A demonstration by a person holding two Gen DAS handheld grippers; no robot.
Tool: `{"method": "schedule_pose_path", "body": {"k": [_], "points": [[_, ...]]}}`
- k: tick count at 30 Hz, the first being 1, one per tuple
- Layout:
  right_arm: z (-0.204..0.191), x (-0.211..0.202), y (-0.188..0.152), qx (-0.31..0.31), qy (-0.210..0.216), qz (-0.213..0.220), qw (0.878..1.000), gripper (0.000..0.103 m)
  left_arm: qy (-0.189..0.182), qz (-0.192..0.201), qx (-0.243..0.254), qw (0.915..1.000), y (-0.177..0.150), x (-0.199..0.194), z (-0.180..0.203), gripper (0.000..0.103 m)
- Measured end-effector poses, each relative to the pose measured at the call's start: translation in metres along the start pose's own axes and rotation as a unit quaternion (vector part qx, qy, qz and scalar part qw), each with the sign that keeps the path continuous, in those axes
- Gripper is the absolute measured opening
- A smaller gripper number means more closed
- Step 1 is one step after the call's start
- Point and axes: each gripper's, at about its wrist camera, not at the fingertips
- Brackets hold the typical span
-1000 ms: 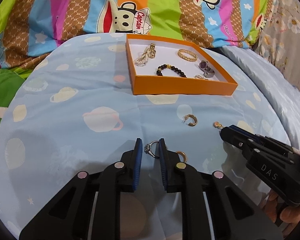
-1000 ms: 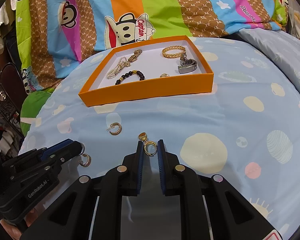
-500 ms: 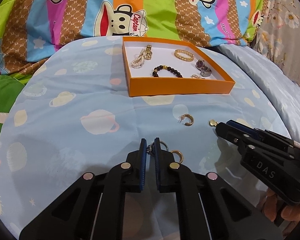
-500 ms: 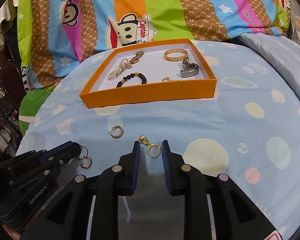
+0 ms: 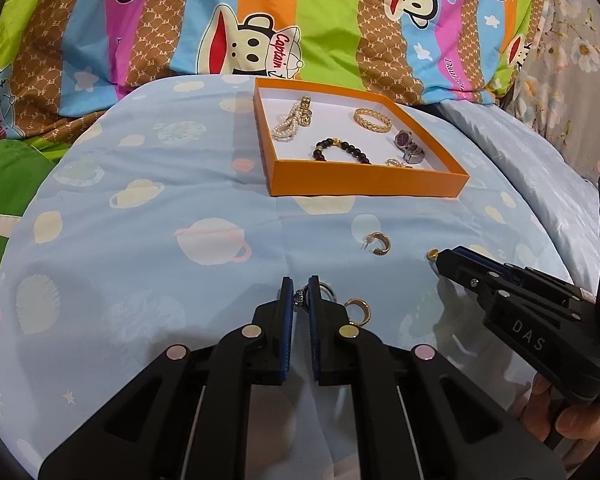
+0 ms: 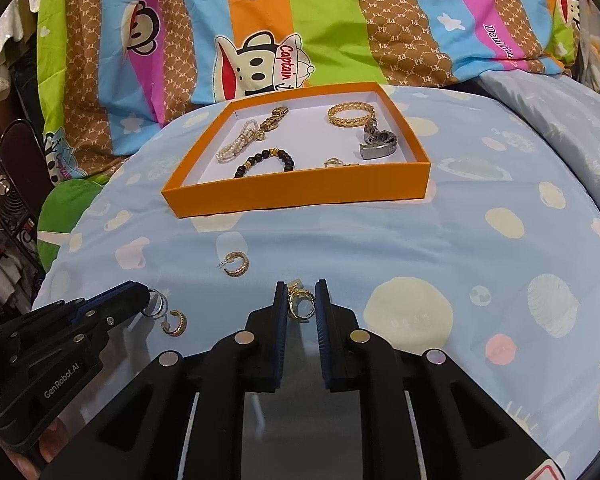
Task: Organize jewelry
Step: 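Carry the drop earring and silver ring into the orange box and open both tools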
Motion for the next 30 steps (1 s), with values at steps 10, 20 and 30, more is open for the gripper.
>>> {"method": "schedule_pose_path", "body": {"k": [10,20,30], "points": [[0.002,-0.024,0.000,0.006,0.016,0.016,1.000,0.013,-0.024,0.013,-0.007,0.9996,0.007,-0.022,-0.001,0.006],[0.003,-0.044,0.045,-0.011,0.038,0.060,0.997,0.013,-0.048,0.053,0.009,0.9974,0.058,-0.034,0.013,0.006],[0.009,-0.015,0.107,-0.018,0.041,0.091,0.995,0.013,-0.036,0.086,0.031,0.9952,0.124,0.009,0.030,0.006]]}}
Point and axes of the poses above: each gripper's, at about its wrist camera, not at the fingertips, and x roughly the way its jaws point, z to its right, y to its top, and after that the axes turned 9 degrees about z, right-handed
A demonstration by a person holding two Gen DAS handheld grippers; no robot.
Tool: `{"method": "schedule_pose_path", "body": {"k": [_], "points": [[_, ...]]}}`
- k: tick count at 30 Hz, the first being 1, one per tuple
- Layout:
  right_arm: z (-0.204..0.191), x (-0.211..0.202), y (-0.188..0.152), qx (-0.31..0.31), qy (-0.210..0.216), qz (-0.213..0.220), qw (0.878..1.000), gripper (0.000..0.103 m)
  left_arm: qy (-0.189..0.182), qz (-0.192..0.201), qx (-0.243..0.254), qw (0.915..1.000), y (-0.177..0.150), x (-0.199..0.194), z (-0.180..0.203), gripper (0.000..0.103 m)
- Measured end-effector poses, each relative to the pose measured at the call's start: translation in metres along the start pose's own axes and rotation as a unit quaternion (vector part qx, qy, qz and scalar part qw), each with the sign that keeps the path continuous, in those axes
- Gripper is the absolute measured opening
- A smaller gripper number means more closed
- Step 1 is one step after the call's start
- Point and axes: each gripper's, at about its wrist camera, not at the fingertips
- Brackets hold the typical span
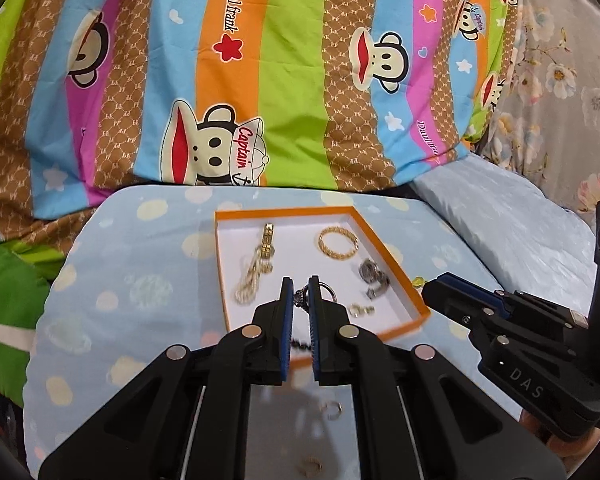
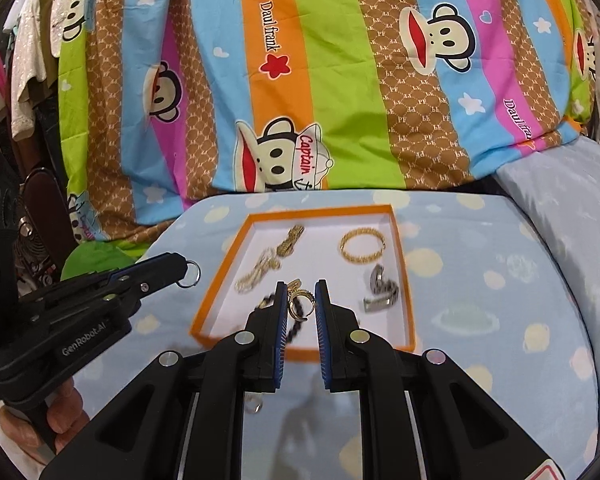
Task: Organize jewelry
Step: 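Carry the drop earring and silver ring into the orange box and open both tools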
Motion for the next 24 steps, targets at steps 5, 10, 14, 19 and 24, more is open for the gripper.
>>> {"method": "schedule_pose_path", "body": {"k": [5,10,14,19,24], "points": [[0.012,0.034,0.012,0.007,-0.009,-0.008,1.000,0.013,0.010,-0.007,0.000,0.9999,0.011,0.037,-0.002,0.006],[0.020,0.066,0.013,0.018,-0.013,-0.023,0.999,0.013,0.018,-0.020,0.001,0.9996,0.014,0.070,-0.004,0.006],[0.023,0.087,0.010,0.025,-0.013,-0.036,0.999,0.013,0.022,-0.031,0.002,0.9993,0.012,0.091,-0.006,0.006],[0.025,0.106,0.006,0.026,-0.015,-0.048,0.998,0.013,0.027,-0.042,0.001,0.9987,0.009,0.110,-0.010,0.006],[0.028,0.120,0.005,0.028,-0.017,-0.056,0.998,0.013,0.031,-0.051,-0.002,0.9982,0.007,0.123,-0.015,0.006]]}}
Point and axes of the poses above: each gripper's, at about its wrist camera, not at the fingertips, and x roughly the way its jaws point, z to its right, y to its top, and after that the axes turned 9 degrees about z, right-handed
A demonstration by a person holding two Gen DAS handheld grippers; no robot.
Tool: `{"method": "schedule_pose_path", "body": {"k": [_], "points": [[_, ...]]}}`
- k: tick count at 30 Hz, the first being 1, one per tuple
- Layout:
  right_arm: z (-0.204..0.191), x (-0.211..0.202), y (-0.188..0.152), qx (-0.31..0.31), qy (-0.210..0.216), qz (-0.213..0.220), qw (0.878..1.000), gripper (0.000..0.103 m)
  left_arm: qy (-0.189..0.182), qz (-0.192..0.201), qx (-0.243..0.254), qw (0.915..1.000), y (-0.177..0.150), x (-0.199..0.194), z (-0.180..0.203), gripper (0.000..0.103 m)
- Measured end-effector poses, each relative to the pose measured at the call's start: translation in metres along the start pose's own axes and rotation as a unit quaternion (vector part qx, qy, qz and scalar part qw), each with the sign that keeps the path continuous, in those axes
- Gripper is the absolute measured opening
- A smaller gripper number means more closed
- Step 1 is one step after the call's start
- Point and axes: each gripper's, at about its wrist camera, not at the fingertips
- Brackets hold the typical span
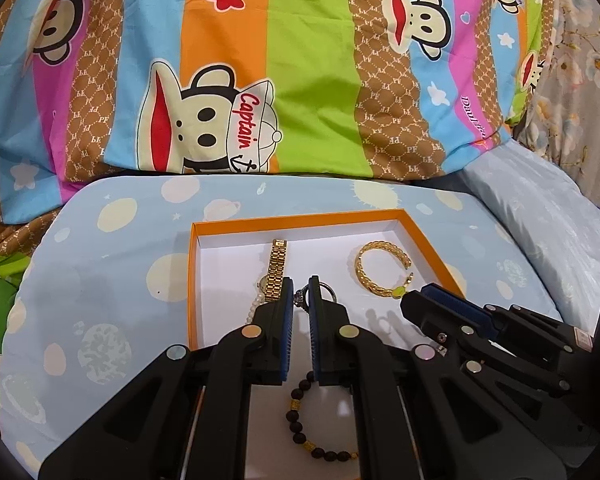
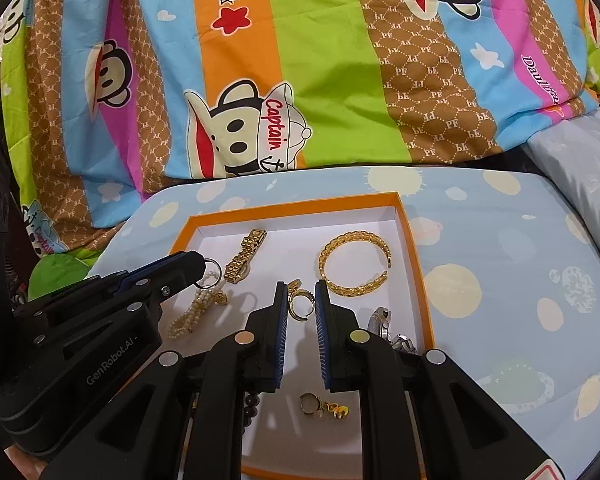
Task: Organize jewelry
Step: 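Carry the drop earring and silver ring into the orange box and open both tools, then grasp a gold hoop earring with the left tool while the right tool grasps the other hoop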
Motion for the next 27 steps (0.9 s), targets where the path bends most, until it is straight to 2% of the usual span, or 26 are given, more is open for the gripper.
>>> {"method": "schedule_pose_path", "body": {"k": [14,20,24,27], "points": [[0.003,0.017,-0.005,-0.003,-0.007,-0.012,1.000,0.014,0.005,-0.007,-0.009,0.9999,-0.007,0.013,-0.008,0.007],[0.002,0.007,-0.003,-0.004,-0.008,0.003,1.000,0.016,0.003,-0.004,-0.030,0.9995,-0.005,0.006,-0.018,0.008],[0.005,-0.011,0.001,0.004,-0.005,0.020,1.000,0.017,0.000,0.012,-0.043,0.9990,0.001,-0.011,-0.026,0.009],[0.006,-0.028,0.002,0.007,-0.002,0.030,1.000,0.018,-0.001,0.026,-0.050,0.9984,0.006,-0.030,-0.031,0.019]]}}
Point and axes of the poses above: each gripper's, at about its wrist camera, not at the fingertips, and x roughly the way its jaws point, z to its right, y to its top, and after that the axes turned 9 degrees about z, right-handed
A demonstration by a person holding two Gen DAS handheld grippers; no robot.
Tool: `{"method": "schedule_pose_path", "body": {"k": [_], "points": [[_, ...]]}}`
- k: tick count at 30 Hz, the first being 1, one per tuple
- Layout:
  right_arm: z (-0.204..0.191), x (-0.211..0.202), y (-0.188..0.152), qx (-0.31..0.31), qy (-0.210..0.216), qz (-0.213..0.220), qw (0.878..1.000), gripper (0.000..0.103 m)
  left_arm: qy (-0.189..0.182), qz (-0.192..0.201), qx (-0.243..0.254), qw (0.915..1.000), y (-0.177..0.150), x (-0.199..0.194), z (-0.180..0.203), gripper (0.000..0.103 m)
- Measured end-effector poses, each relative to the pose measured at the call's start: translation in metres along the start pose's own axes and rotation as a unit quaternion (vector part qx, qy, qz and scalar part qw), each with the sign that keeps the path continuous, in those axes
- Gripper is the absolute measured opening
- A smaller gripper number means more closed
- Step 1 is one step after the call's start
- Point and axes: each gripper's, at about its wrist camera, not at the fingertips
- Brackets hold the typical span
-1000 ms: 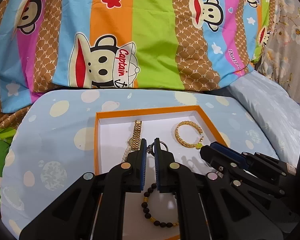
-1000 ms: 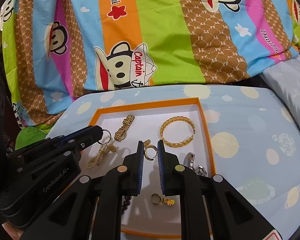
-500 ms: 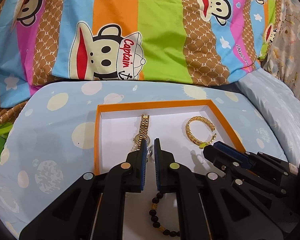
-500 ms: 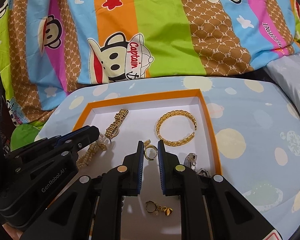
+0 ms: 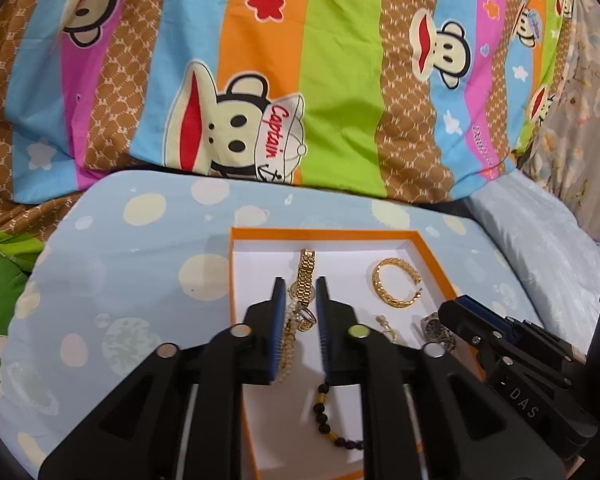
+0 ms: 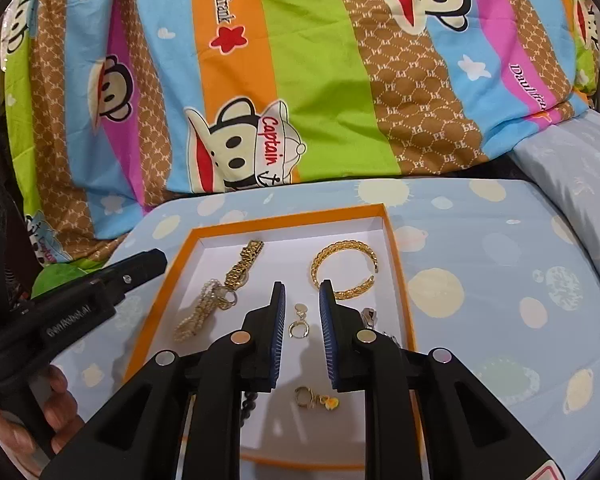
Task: Organize jewelry
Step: 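Grasp a gold hoop earring with the left tool while the right tool grasps the other hoop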
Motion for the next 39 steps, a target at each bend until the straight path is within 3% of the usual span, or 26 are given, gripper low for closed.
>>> {"method": "schedule_pose_path", "body": {"k": [4,8,15,22,28,39], "points": [[-0.002,-0.029,-0.002,-0.002,0.001,0.014,1.000,0.019,-0.004,0.023,-0.005,0.9997,0.002,-0.037,-0.007,0.026],[-0.003,-0.065,-0.016,0.001,0.000,0.028,1.000,0.030,-0.005,0.031,-0.011,0.9994,-0.009,-0.071,-0.013,0.029],[-0.014,-0.106,-0.061,0.002,-0.004,0.014,1.000,0.030,-0.007,0.006,-0.030,0.9995,-0.056,-0.113,-0.021,0.031],[-0.025,-0.127,-0.111,0.010,-0.004,-0.024,1.000,0.030,-0.017,-0.036,-0.029,0.9988,-0.104,-0.128,-0.010,0.032],[-0.030,-0.136,-0.139,0.008,-0.009,-0.045,0.999,0.030,-0.020,-0.064,-0.035,0.9972,-0.135,-0.131,-0.005,0.040],[-0.030,-0.136,-0.151,0.012,-0.018,-0.054,0.998,0.030,-0.012,-0.083,0.002,0.9965,-0.157,-0.120,0.021,0.040]]}}
Point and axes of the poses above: each gripper's, at about its wrist camera, not at the fingertips, and x roughly the way its jaws point, z to its right, y to its top, and after that the axes turned 9 degrees about z, right-handed
